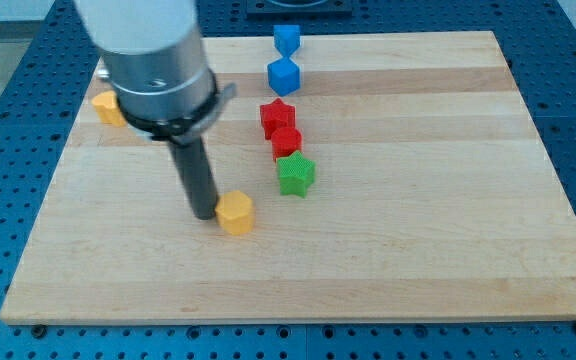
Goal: Slide the yellow hexagon diagonally to the bottom right of the green circle
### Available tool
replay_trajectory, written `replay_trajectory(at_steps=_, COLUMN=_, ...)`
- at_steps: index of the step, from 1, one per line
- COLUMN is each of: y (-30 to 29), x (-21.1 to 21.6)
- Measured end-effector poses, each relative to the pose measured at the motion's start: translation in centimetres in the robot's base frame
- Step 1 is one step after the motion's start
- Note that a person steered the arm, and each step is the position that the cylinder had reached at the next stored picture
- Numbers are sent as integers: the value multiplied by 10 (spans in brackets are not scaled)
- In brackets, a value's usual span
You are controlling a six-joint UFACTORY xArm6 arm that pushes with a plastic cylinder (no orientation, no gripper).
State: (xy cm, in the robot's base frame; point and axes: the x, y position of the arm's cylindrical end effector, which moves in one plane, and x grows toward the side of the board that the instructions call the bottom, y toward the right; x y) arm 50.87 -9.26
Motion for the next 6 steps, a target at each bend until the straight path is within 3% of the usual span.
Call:
replay_trajectory(at_steps=1, y=-22, x=7)
replay_trajectory(at_steps=2, y=-6, x=21)
replay_trajectory(at_steps=3, y=53, x=14)
replay_trajectory(at_steps=4, y=35, x=15)
replay_trajectory(at_steps=5, y=-61, x=19)
replay_trajectory(at_steps=6, y=-204, x=-35)
